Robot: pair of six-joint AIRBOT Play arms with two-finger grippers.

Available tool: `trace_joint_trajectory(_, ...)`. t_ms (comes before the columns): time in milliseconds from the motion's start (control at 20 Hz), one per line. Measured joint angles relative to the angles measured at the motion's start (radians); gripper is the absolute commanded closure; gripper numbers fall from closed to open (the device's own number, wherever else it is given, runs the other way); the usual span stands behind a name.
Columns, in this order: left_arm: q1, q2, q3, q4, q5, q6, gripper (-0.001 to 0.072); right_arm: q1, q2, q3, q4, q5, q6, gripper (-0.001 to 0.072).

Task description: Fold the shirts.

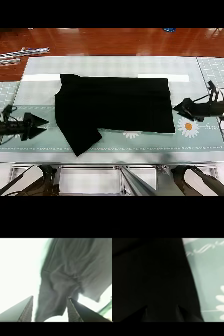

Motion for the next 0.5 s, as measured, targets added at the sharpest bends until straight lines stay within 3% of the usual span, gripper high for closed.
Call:
trace_joint_trajectory(200, -0.026, 0.032, -0.106, -0.033, 0.060, 0.010, 0.0199, -0.001, 0.056, -0.078, 0.051, -0.009, -0.035, 0.0296)
trace_joint_trajectory(500, -0.219, 0.005, -0.147, -0.055, 0.188, -0.019, 0.0200, -0.002, 0.075, -0.103, 0.072, -0.011, -0.051, 0.0296)
